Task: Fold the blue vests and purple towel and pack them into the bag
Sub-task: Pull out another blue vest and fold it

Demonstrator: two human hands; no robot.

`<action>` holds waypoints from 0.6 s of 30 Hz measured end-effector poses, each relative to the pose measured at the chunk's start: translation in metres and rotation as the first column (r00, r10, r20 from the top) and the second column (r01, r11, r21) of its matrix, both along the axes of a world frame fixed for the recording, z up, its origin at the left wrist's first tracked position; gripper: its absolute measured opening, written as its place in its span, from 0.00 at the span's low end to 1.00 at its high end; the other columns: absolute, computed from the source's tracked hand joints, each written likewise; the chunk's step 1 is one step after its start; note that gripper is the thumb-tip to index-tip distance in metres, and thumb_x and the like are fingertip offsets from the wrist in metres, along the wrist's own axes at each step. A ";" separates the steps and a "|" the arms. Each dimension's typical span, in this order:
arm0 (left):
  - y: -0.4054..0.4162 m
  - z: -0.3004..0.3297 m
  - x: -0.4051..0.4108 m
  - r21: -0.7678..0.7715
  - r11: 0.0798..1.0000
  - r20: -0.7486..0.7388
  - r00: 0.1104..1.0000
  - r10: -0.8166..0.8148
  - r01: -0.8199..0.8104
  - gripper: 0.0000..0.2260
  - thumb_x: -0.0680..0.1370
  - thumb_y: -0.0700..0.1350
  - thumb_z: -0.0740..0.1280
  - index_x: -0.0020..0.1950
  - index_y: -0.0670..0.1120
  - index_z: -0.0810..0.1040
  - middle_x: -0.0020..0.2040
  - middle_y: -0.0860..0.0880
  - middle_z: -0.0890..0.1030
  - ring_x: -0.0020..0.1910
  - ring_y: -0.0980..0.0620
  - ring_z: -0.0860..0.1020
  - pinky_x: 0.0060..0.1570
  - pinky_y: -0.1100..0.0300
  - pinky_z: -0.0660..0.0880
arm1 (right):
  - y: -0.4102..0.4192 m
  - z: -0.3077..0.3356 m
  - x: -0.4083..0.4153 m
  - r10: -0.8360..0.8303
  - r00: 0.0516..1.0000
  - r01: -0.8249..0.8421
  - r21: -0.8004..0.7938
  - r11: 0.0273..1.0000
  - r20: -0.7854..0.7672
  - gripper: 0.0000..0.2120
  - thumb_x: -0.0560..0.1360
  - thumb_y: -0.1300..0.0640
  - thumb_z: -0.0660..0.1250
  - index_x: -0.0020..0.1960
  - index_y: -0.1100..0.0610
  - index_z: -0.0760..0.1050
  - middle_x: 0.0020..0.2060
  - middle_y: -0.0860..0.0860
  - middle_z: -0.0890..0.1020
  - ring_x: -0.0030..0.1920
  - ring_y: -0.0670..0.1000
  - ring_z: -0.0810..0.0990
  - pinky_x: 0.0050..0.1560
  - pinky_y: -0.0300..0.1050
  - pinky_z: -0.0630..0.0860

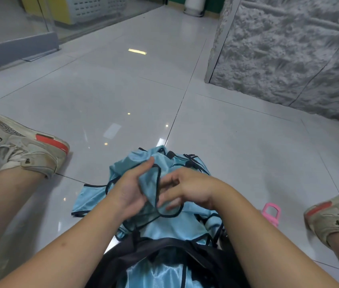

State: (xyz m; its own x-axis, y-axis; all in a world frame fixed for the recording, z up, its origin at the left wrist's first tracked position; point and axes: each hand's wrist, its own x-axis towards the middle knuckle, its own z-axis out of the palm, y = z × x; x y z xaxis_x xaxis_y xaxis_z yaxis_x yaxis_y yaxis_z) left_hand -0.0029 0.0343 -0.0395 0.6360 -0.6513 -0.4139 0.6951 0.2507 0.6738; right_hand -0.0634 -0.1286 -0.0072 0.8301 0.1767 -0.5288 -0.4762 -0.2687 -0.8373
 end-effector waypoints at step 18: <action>0.017 -0.042 -0.011 0.414 0.737 0.119 0.770 -0.626 0.535 0.16 0.69 0.27 0.71 0.53 0.40 0.83 0.50 0.42 0.86 0.48 0.46 0.85 0.50 0.56 0.80 | -0.012 -0.046 0.000 -0.626 0.748 0.656 0.109 0.746 -0.221 0.12 0.71 0.69 0.72 0.55 0.66 0.82 0.51 0.63 0.87 0.52 0.65 0.87 0.56 0.59 0.83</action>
State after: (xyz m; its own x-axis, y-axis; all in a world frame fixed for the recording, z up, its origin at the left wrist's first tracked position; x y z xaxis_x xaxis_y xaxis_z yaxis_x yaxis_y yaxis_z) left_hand -0.0142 0.0517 -0.0816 0.2851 -0.7727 -0.5672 0.4360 -0.4224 0.7946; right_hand -0.0636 -0.1407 -0.0528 0.6858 -0.2674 -0.6769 -0.6138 0.2873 -0.7353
